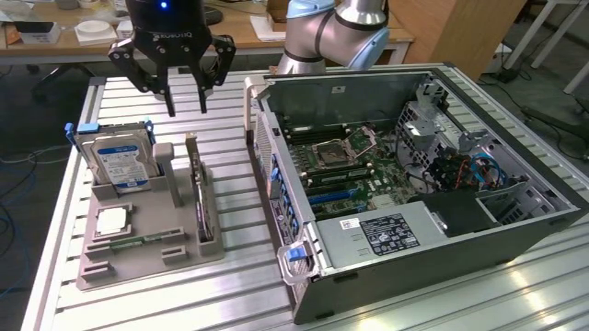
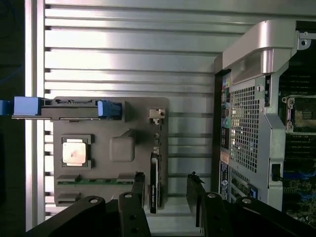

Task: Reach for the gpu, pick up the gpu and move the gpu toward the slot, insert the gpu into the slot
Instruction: 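Pick up the gpu and move the gpu toward the slot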

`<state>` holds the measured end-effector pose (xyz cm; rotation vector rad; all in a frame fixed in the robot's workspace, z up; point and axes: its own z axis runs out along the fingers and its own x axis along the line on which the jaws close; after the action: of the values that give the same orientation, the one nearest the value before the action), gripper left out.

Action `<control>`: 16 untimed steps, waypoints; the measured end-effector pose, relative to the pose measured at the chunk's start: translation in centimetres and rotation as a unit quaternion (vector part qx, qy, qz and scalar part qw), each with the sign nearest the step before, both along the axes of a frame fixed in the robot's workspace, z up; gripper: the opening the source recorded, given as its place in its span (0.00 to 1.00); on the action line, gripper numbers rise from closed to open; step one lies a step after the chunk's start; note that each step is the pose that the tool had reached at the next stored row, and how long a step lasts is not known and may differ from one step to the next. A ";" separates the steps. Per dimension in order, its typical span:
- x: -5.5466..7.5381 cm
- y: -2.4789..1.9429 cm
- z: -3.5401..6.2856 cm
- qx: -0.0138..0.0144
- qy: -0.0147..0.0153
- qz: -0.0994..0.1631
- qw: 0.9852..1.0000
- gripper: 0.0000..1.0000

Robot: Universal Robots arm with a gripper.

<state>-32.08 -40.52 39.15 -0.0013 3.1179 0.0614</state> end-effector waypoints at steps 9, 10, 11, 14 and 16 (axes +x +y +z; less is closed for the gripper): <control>-0.1 -1.36 -0.44 -0.001 0.000 0.000 1.000 0.47; -0.1 -1.43 -0.55 -0.001 0.000 0.000 1.000 0.47; -0.1 -1.48 -0.66 -0.001 0.000 0.000 1.000 0.47; -0.1 -1.50 -0.91 -0.002 0.000 0.000 1.000 0.47; -0.1 -1.53 -1.06 -0.002 0.000 0.000 1.000 0.47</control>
<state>-32.19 -42.05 38.08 -0.0013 3.1180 0.0545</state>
